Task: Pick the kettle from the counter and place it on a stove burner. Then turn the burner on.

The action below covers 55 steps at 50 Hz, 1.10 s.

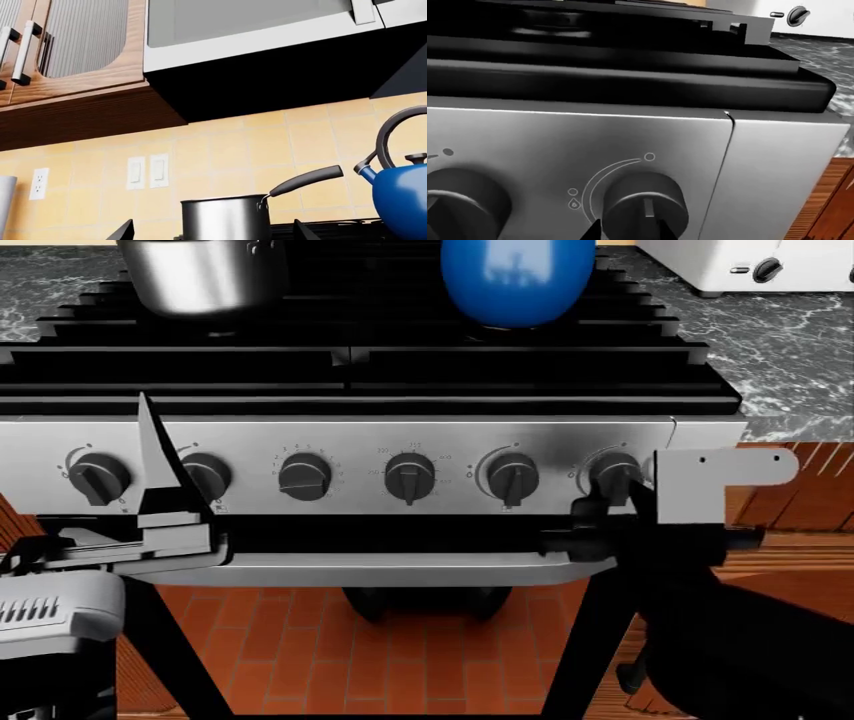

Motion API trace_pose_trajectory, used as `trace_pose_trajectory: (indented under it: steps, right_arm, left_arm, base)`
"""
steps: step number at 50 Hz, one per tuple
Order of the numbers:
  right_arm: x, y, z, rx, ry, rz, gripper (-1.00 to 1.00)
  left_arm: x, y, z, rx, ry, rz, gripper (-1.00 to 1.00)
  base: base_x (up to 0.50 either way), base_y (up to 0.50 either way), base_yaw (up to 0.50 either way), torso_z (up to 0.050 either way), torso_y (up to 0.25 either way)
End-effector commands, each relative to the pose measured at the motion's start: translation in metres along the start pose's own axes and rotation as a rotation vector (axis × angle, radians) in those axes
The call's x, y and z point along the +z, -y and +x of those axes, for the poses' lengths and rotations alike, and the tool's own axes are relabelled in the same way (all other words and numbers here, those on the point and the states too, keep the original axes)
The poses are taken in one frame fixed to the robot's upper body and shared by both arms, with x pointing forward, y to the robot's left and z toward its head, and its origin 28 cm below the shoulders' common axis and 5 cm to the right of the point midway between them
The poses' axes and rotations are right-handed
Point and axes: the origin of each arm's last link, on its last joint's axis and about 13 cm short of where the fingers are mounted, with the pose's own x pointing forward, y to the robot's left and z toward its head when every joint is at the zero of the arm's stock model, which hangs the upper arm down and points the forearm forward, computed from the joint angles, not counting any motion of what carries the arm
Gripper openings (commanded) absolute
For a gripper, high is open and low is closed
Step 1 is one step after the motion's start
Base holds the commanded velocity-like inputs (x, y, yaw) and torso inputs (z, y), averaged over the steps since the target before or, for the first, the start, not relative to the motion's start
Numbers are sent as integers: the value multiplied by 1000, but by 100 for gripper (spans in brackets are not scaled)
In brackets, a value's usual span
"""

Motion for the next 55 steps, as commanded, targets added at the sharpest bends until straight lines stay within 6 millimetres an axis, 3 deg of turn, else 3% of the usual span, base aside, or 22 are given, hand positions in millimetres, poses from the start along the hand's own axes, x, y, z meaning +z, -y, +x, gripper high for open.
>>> trace_pose_trajectory:
  steps: [1, 26, 41, 51, 52, 55]
  right_arm:
    - [5, 3, 4, -24, -28, -192, -100]
    - [9, -13, 15, 37, -99, -632, -100]
    - [9, -17, 19, 41, -124, -770, -100]
    - [16, -17, 10, 36, -82, -782, -100]
    - [18, -16, 7, 34, -72, -777, 100]
    - [20, -15, 1, 38, -57, -770, 100]
  left_arm:
    - [0, 0, 0, 0, 0, -2, 100]
    - [1, -1, 0, 3, 0, -5, 100]
    - [1, -1, 0, 3, 1, -5, 100]
    - [2, -1, 0, 2, 2, -7, 100]
    - [2, -1, 0, 2, 2, -7, 100]
    - [2, -1, 0, 1, 2, -7, 100]
  base:
    - [13, 0, 3, 0, 0]
    - [9, 0, 5, 0, 0]
    - [2, 0, 0, 0, 0]
    - [17, 2, 10, 0, 0]
    - [0, 0, 0, 0, 0]
    - [0, 0, 0, 0, 0]
